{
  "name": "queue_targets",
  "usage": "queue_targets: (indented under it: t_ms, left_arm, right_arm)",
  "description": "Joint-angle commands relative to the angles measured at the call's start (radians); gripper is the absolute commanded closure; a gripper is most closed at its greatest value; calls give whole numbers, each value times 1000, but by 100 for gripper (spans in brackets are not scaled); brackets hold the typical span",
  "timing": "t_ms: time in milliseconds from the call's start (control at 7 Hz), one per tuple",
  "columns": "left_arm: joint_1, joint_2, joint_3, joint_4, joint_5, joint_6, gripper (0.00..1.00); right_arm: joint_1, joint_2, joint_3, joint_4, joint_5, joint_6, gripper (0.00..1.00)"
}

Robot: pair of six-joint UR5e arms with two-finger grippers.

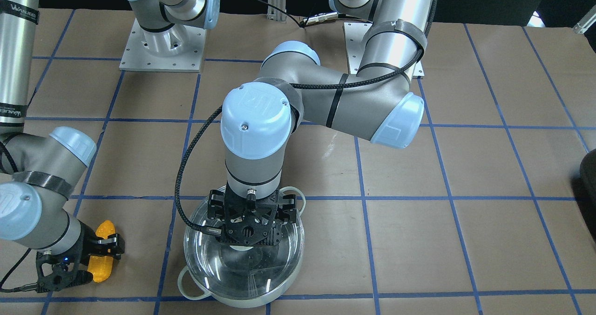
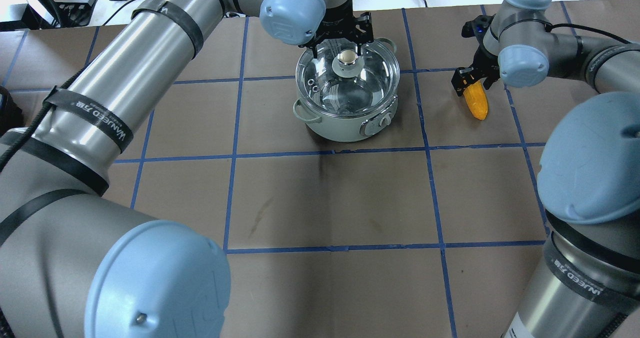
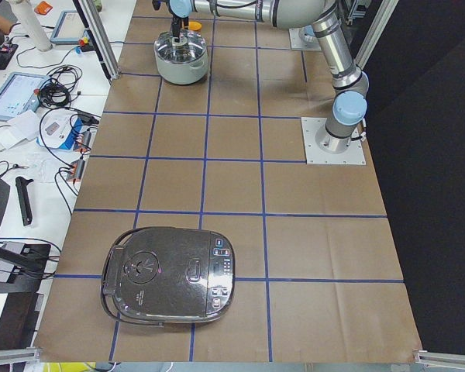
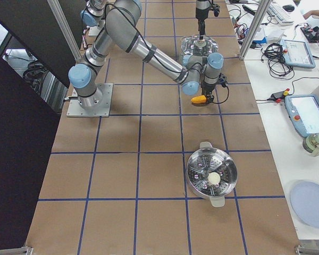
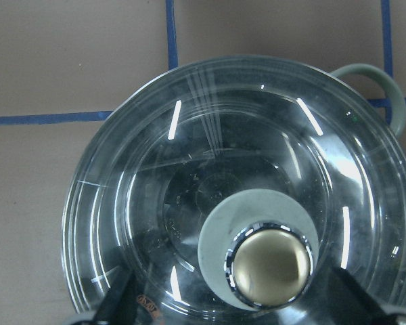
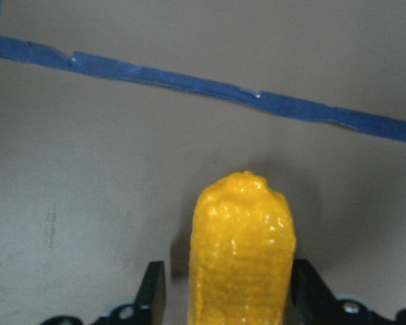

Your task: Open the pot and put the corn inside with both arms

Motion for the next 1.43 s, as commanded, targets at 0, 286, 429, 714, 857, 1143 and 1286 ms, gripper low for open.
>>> queue_targets:
  t_ms: [0, 286, 429, 714, 857, 1143, 1286]
  left_arm:
    - [-23, -12, -1, 9, 1, -26, 0]
    - [-29, -23, -1, 9, 3, -27, 0]
    - [-29, -23, -1, 11, 3, -26, 0]
    - [-28, -22, -1, 14, 4, -14, 65]
    - [-29, -22, -1, 15, 4, -10, 82]
    - [-28, 7, 2, 12, 15, -9, 83]
    - [-19, 65, 8, -6, 17, -6, 83]
  right_arm:
    - [-2, -10, -12, 37, 1, 2, 84]
    - [-3, -86, -49, 164, -8, 7, 85]
    - [-3, -160, -62, 247, -6, 13, 86]
    - [6, -324, -63, 408, 1, 62, 86]
    - [9, -384, -59, 480, 1, 62, 86]
    - [26, -407, -51, 516, 4, 114, 86]
    - [93, -398, -56, 499, 5, 177, 86]
